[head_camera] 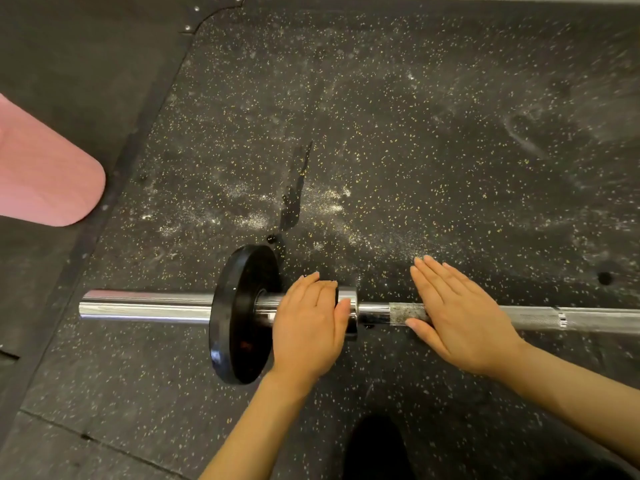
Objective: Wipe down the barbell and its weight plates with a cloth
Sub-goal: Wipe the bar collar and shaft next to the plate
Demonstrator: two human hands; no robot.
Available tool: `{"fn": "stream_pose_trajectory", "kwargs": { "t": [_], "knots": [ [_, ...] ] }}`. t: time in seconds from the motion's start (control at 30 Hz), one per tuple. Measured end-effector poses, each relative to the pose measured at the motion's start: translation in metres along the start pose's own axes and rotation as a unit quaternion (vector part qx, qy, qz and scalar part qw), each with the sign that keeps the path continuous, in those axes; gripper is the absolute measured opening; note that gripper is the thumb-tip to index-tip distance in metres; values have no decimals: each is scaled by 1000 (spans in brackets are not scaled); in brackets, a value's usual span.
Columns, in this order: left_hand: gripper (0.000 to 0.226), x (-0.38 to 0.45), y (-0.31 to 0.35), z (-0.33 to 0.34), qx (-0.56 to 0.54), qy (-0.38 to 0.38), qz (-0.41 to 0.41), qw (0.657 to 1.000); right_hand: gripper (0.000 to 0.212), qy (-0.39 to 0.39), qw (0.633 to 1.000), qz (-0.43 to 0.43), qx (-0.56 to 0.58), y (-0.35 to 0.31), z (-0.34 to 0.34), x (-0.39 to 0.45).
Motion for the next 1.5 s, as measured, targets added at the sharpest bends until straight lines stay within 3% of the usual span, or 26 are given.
{"fn": "stream_pose_trajectory", "kwargs": {
  "t": [0.13,0.57,0.67,0.8,0.93,1.13,1.33,1.5],
  "knots": [
    [51,4,-11,-2,29,-5,38,999,78,-8,1000,10,6,8,4,-15],
    [45,38,-29,-12,11,10,-9,1000,76,13,995,99,26,41,16,-25],
    [42,40,-31,-15,-27,2,-20,999,75,16,995,99,28,44,18,-19],
    [33,47,-26,-21,-115,59,-77,989,71,18,994,101,29,45,18,-13],
    [42,58,10,-22,-146,88,1,985,68,28,993,109,33,48,17,-11],
    [40,77,79,20,-109,61,171,977,72,50,987,140,68,55,21,-24],
    [37,80,82,53,-15,-55,115,992,69,68,985,137,74,62,20,-27],
    [40,75,81,48,-53,-70,94,992,66,114,979,110,125,50,8,-17]
  ]
}}
Point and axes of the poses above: each hand's wrist, its own x-axis towards the middle knuckle, its own z-axis out of the palm, y = z × x, the point moved 2 cm from there along x, towards the middle knuckle, and after that the axes turned 14 degrees about -x, right-handed, at the moved point
